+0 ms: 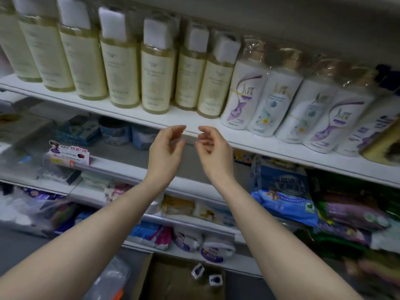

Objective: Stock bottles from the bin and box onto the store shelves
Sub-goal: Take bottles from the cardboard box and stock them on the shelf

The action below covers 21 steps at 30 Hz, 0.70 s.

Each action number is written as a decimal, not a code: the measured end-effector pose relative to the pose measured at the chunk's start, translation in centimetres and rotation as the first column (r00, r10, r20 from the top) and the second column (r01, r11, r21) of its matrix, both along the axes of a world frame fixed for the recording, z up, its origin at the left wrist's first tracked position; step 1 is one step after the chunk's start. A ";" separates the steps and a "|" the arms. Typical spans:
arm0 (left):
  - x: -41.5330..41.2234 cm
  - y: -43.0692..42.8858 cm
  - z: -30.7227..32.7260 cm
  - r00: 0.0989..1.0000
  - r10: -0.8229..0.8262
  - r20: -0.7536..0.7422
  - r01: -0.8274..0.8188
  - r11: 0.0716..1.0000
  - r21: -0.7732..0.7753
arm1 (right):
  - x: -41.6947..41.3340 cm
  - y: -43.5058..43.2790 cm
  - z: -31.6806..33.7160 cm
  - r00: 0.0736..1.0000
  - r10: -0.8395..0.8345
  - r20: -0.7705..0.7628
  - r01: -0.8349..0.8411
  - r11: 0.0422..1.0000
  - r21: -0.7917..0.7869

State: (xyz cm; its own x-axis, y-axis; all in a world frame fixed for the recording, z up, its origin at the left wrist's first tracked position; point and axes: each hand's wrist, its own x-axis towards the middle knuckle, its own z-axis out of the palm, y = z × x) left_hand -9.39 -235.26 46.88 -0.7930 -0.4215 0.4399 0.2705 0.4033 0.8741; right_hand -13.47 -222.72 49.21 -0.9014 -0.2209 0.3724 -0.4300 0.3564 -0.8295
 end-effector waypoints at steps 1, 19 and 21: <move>0.4 0.9 -0.8 1.000 -0.001 0.014 0.002 1.000 -0.015 | 0.4 0.9 -0.7 1.000 0.005 -0.003 -0.005 1.000 0.015; 7.5 13.6 -20.3 0.887 -0.098 0.451 0.067 0.994 0.084 | 7.3 16.2 -22.2 0.941 -0.078 0.330 0.017 0.983 0.184; 7.9 13.8 -23.1 0.862 -0.120 0.493 0.085 0.992 0.093 | 8.0 16.9 -25.1 0.924 -0.111 0.365 0.045 0.981 0.187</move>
